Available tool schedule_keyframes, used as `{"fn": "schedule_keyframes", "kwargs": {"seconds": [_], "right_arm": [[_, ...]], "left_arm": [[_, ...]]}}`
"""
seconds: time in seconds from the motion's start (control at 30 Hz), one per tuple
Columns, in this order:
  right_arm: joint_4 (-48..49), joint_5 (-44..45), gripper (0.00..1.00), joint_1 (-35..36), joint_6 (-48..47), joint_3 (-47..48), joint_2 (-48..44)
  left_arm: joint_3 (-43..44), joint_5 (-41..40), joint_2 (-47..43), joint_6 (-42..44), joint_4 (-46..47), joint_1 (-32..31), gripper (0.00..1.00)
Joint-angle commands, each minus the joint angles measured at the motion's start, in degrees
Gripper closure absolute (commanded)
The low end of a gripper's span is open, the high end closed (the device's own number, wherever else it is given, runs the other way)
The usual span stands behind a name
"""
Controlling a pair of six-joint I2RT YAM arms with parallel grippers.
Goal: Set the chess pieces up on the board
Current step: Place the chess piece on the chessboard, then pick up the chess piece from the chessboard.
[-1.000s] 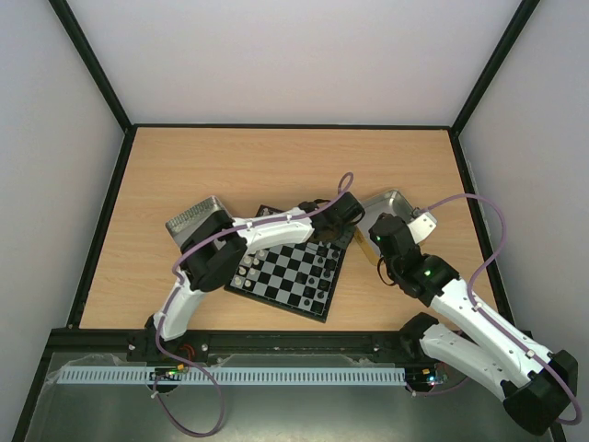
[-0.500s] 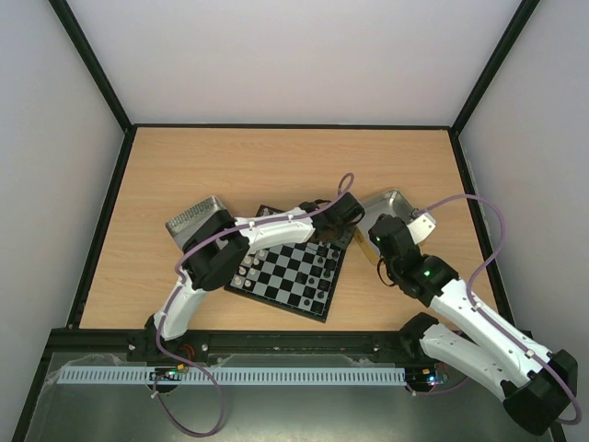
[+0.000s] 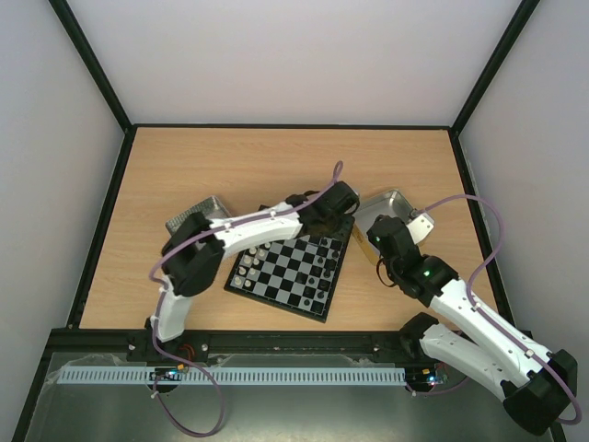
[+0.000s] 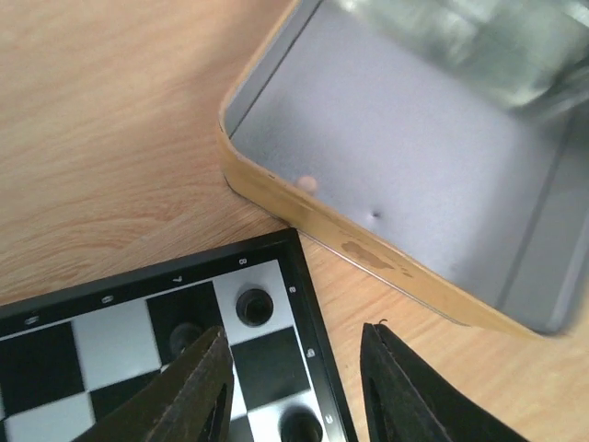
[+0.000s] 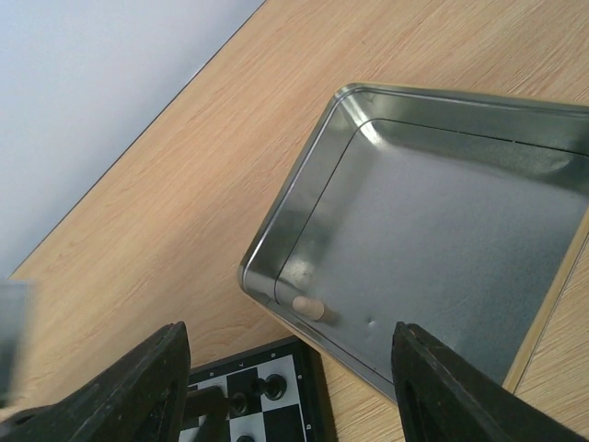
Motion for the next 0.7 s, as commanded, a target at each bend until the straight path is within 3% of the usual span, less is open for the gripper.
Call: {"fn": "schedule_keyframes", "kwargs": {"seconds": [0.0,0.3,0.67], "right_arm": [[1.2,0.5,0.41,-0.2,-0.1,0.1,-0.4],[2.9,-1.2,0.41,-0.2,-0.4,-0.6,0.9],[3.7,-2.4,0.41,-0.2,-0.3,-1.7,1.1]], "left_arm": [[-5.4,-0.6,-9.1,-2.0,-1.2,0.9,0.58],[-21.4,-0.1,-20.0,-5.4,-8.0,1.5,0.58],[-31.7,13.4,-25.1,-6.7,-7.3,2.0,0.58]]}}
